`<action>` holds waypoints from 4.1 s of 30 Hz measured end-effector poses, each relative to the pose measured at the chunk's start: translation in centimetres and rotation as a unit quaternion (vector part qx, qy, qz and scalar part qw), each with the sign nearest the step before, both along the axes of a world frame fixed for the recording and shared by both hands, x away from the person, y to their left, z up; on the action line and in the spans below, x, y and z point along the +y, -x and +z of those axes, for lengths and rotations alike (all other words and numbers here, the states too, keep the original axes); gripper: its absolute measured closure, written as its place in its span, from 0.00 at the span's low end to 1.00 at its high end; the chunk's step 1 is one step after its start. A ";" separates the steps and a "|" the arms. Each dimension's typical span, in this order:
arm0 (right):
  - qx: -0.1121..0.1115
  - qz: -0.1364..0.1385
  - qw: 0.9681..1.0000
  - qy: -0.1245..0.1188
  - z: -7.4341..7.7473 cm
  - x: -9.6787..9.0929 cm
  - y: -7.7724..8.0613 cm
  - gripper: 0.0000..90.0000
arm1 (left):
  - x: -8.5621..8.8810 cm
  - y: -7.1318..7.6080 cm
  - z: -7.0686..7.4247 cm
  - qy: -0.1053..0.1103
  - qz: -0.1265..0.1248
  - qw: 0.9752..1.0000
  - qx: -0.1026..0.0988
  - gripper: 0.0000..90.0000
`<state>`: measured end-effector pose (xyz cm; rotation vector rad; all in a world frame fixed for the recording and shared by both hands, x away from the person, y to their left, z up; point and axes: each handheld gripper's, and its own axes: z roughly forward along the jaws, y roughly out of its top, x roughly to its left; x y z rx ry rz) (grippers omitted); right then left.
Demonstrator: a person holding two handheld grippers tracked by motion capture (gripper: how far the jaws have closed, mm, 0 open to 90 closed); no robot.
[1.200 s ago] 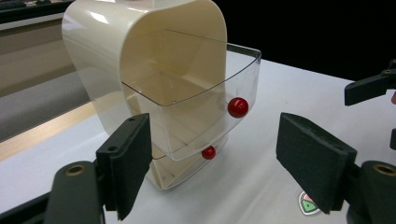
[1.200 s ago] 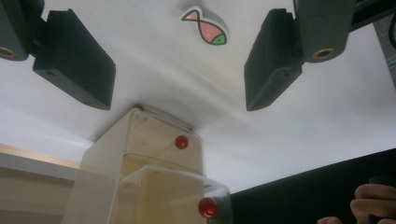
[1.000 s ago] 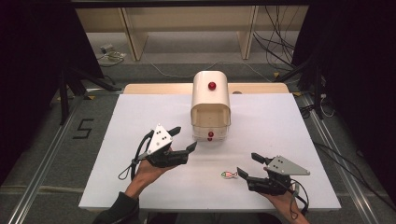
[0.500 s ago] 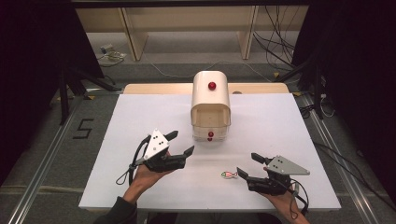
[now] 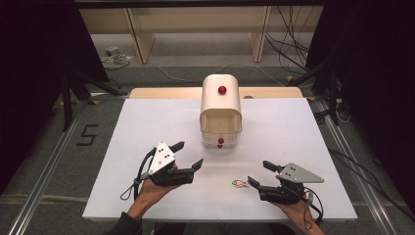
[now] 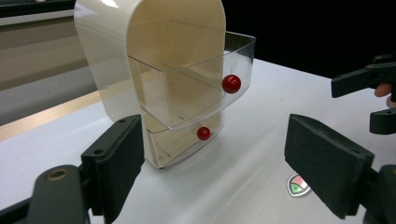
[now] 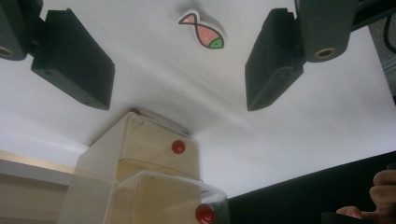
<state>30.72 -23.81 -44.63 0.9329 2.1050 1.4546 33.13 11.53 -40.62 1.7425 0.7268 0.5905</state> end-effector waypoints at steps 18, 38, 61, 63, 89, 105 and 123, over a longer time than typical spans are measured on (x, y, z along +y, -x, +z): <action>0.012 0.007 1.000 0.001 -0.2 -0.1 -0.3 0.27 | 1.0 0.6 -1.0 0.011 0.013 1.000 0.005 0.17; 0.015 0.009 1.000 0.004 -0.3 -0.1 -0.3 0.27 | 1.4 1.0 -1.7 0.006 0.017 1.000 0.015 0.16; 0.070 0.051 0.995 0.047 -0.6 0.2 -1.7 0.28 | 1.6 1.4 -2.1 0.002 0.027 1.000 0.010 0.15; 0.075 0.059 0.994 0.054 -0.7 0.3 -2.0 0.30 | 1.6 1.4 -2.2 0.003 0.028 1.000 0.009 0.15; 0.175 0.094 0.971 0.134 -2.1 1.6 -5.4 0.56 | 1.6 1.7 -2.3 0.003 0.025 1.000 0.007 0.15; 0.198 0.105 0.962 0.157 -2.8 2.0 -6.1 0.66 | 1.4 1.7 -2.5 0.000 0.018 1.000 0.009 0.15; 0.217 0.123 0.953 0.175 -3.0 2.4 -6.1 0.78 | 1.4 1.7 -2.5 0.000 0.017 1.000 0.008 0.16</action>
